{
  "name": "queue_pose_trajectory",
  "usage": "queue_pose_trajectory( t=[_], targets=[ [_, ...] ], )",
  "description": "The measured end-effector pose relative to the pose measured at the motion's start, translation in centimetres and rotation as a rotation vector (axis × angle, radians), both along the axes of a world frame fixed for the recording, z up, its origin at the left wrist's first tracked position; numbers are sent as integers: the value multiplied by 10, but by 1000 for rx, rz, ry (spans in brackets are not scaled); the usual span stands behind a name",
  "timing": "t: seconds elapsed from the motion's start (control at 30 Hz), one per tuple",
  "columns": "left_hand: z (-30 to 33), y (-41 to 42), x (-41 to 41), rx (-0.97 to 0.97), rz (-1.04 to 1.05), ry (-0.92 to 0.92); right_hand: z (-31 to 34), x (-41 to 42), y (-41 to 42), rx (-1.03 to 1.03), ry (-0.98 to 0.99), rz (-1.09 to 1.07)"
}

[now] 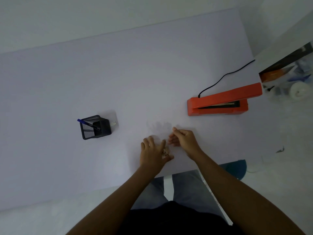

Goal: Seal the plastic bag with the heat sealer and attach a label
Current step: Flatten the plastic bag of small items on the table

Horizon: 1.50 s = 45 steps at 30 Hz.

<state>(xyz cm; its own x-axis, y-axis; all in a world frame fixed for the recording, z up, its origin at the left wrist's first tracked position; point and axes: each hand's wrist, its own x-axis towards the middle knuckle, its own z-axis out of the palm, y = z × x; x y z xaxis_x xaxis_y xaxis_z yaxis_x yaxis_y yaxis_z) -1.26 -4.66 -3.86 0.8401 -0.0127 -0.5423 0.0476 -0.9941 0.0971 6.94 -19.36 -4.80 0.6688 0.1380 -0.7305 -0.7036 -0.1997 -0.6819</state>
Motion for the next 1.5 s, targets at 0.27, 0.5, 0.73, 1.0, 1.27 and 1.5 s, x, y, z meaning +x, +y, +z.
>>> queue_pose_trajectory(
  t=[0.27,0.5,0.73,1.0,1.27,1.5],
  targets=[
    [9,-4,0,-2,-74,126,-8,13,27,204,102,105],
    [11,-5,1,-13,-78,184,-11,53,38,194,88,154],
    [11,-5,-2,-32,-49,161,-19,117,49,176,-60,54],
    [12,-7,-1,-18,-45,162,-9,76,42,209,-28,251],
    [18,-7,9,-3,-52,235,-15,50,48,143,93,551],
    [22,-8,12,-14,-67,309,-16,120,83,131,109,472]
  ],
)
